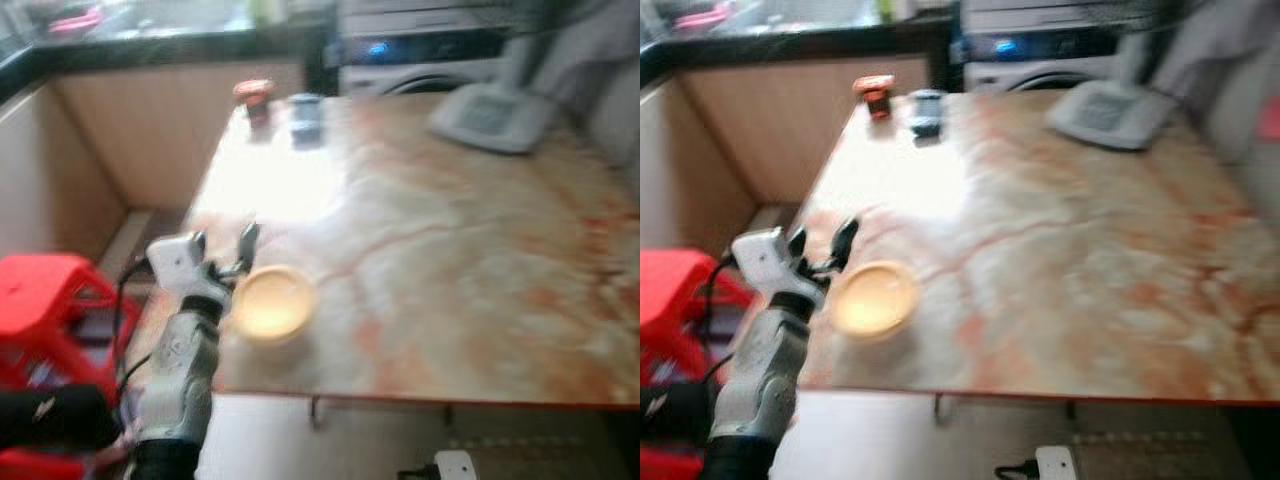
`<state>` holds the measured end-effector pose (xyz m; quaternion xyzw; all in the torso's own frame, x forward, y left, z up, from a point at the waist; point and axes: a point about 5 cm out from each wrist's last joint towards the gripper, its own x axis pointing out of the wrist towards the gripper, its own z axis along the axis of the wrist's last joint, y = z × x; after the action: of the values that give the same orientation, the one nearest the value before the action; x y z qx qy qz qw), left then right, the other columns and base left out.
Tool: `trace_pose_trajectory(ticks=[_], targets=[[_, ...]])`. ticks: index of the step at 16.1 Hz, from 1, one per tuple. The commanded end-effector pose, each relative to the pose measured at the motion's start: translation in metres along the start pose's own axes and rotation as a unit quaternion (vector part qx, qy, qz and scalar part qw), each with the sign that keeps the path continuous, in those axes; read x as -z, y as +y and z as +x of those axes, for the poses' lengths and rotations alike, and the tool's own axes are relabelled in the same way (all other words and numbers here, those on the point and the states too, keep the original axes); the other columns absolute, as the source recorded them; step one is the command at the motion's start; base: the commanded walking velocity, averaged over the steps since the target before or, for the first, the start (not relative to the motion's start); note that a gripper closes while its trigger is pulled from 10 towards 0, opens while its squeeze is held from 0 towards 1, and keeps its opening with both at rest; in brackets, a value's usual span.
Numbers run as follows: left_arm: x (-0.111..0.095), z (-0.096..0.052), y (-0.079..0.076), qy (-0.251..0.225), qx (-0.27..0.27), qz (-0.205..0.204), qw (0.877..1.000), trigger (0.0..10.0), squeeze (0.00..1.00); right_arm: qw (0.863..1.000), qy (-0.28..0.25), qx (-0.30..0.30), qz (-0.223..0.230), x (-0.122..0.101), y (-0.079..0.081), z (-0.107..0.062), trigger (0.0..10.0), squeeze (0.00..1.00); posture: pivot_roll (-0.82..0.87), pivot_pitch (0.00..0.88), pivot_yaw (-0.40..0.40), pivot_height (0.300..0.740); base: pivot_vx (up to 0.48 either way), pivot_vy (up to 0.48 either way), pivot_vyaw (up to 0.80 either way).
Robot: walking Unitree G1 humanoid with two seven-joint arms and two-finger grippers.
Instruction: Restocking fridge
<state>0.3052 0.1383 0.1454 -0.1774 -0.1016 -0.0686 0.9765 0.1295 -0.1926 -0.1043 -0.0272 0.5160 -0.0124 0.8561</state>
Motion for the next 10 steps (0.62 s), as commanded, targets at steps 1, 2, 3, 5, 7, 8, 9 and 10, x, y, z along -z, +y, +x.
trace_pose_trajectory(ticks=[1, 2, 3, 5, 7, 8, 9, 10], targets=[[-0.0019, -0.0019, 0.0057, 0.000, -0.003, 0.019, 1.000, 10.0, 0.00, 1.000, 0.017, -0.003, 0.004, 0.0089, 0.0027, -0.0012, 10.0, 0.00, 0.09, 0.042, 0.062, 0.740, 0.000, 0.000, 0.00], [-0.0021, -0.0021, 0.0056, -0.001, -0.003, 0.017, 1.000, 10.0, 0.00, 1.000, 0.017, -0.003, 0.004, 0.0089, 0.0027, -0.0012, 10.0, 0.00, 0.09, 0.042, 0.062, 0.740, 0.000, 0.000, 0.00], [-0.0024, -0.0026, 0.0059, -0.002, -0.003, 0.018, 1.000, 10.0, 0.00, 1.000, 0.017, -0.003, 0.004, 0.0087, 0.0028, -0.0011, 10.0, 0.00, 0.10, 0.043, 0.061, 0.740, 0.000, 0.000, 0.00], [-0.0023, -0.0042, 0.0056, -0.002, -0.001, 0.015, 1.000, 10.0, 0.00, 1.000, 0.017, -0.003, 0.003, 0.0085, 0.0030, -0.0011, 10.0, 0.00, 0.10, 0.043, 0.061, 0.740, 0.000, 0.000, 0.00], [-0.0021, -0.0056, 0.0050, -0.003, -0.002, 0.014, 1.000, 10.0, 0.00, 1.000, 0.016, -0.003, 0.003, 0.0086, 0.0032, -0.0011, 10.0, 0.00, 0.10, 0.042, 0.064, 0.740, 0.000, 0.000, 0.00], [-0.0031, -0.0068, 0.0057, -0.008, -0.009, 0.013, 1.000, 10.0, 0.00, 1.000, 0.016, -0.003, 0.004, 0.0085, 0.0033, -0.0011, 10.0, 0.00, 0.10, 0.041, 0.065, 0.740, 0.000, 0.000, 0.00], [-0.0043, -0.0089, 0.0073, -0.016, -0.021, 0.015, 1.000, 10.0, 0.00, 1.000, 0.015, -0.002, 0.004, 0.0085, 0.0033, -0.0011, 10.0, 0.00, 0.10, 0.041, 0.067, 0.740, 0.000, 0.000, 0.00], [-0.0046, -0.0118, 0.0091, -0.020, -0.028, 0.036, 0.999, 10.0, 0.00, 1.000, 0.015, -0.003, 0.003, 0.0085, 0.0035, -0.0011, 10.0, 0.00, 0.10, 0.041, 0.068, 0.740, 0.000, 0.000, 0.00]])
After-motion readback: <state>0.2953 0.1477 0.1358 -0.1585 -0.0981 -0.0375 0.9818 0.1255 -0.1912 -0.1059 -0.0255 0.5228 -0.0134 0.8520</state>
